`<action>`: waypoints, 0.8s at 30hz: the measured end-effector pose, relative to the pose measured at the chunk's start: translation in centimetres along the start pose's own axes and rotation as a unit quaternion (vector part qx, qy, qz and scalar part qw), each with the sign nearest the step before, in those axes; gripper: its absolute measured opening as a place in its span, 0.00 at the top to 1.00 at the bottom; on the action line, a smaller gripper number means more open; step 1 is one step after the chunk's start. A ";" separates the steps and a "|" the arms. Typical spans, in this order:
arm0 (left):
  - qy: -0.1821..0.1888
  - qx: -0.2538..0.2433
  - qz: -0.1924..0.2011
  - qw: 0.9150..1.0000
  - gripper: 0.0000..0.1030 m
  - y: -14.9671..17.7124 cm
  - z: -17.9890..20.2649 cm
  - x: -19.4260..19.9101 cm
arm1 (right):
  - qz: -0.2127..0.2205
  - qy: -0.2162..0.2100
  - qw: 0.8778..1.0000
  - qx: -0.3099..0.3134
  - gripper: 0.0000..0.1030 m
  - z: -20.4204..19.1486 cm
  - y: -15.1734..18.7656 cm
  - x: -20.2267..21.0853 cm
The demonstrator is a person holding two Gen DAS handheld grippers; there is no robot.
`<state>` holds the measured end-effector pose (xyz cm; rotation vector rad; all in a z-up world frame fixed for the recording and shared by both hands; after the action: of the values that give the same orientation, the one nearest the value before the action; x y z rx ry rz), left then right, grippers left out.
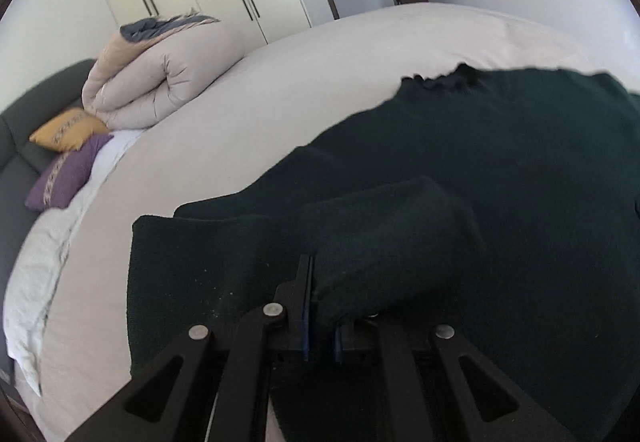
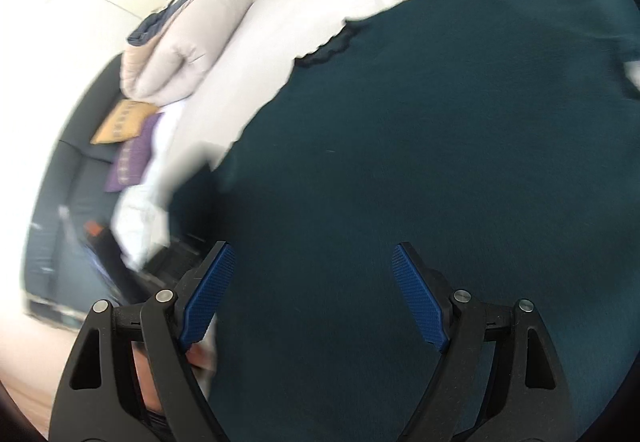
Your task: Fold small clothes
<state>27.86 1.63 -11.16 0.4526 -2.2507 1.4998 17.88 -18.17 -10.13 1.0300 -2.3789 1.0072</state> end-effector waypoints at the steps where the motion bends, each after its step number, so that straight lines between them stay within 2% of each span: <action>1: -0.007 -0.019 0.004 1.000 0.93 0.3 0.5 0.0 | -0.014 -0.015 1.000 -0.012 0.21 0.0 -0.6 -0.9; 4: -0.012 -0.026 0.008 1.000 0.93 0.6 0.4 0.3 | -0.057 -0.067 0.995 -0.057 0.21 -0.5 -2.4 -5.0; 6: -0.006 -0.017 0.009 1.000 0.93 0.8 0.1 0.2 | -0.091 -0.102 0.987 -0.089 0.21 -1.2 -2.9 -8.4; 8: -0.008 -0.012 0.012 1.000 0.93 1.1 0.2 0.3 | -0.112 -0.119 0.979 -0.119 0.21 -1.9 -2.9 -11.3; 11: -0.012 -0.007 0.020 1.000 0.93 1.1 0.4 0.8 | -0.145 -0.117 0.971 -0.147 0.23 -3.0 -2.4 -15.6; 14: -0.011 0.001 0.022 1.000 0.92 1.1 0.3 0.9 | -0.179 -0.126 0.965 -0.147 0.35 -5.1 -1.4 -18.9; 15: -0.011 0.002 0.023 1.000 0.92 1.1 0.2 0.9 | -0.187 -0.126 0.964 -0.142 0.46 -5.6 -1.2 -19.8; 16: -0.013 0.003 0.024 1.000 0.89 1.1 0.2 0.9 | -0.196 -0.122 0.964 -0.132 0.62 -6.2 -0.7 -20.9; 18: -0.012 0.009 0.024 1.000 0.88 1.3 0.0 1.1 | -0.215 -0.111 0.964 -0.107 0.78 -7.2 0.0 -22.9; 20: -0.007 0.019 0.021 1.000 0.77 1.2 -0.3 1.0 | -0.213 -0.098 0.969 -0.081 0.86 -7.6 -0.1 -24.3; 22: -0.007 0.034 0.022 0.999 0.50 1.1 -0.9 1.4 | -0.202 -0.091 0.973 -0.068 0.92 -7.7 -0.3 -24.6; 24: -0.006 0.057 0.033 0.998 0.40 0.7 -1.6 2.4 | -0.180 -0.082 0.979 -0.055 0.93 -7.5 -1.6 -24.2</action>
<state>25.67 3.30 -9.98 0.4270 -2.2169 1.6692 35.56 -1.76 -17.86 1.4830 -2.2249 0.6760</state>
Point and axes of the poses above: each gripper's, at about its wrist camera, not at the fingertips, and x roughly against the way its jaws point, z to its right, y to its underside, the point moved 5 cm from there along -x, roughly the way its jaws point, and after that the axes turned 14 degrees about z, right-handed, at the moved point
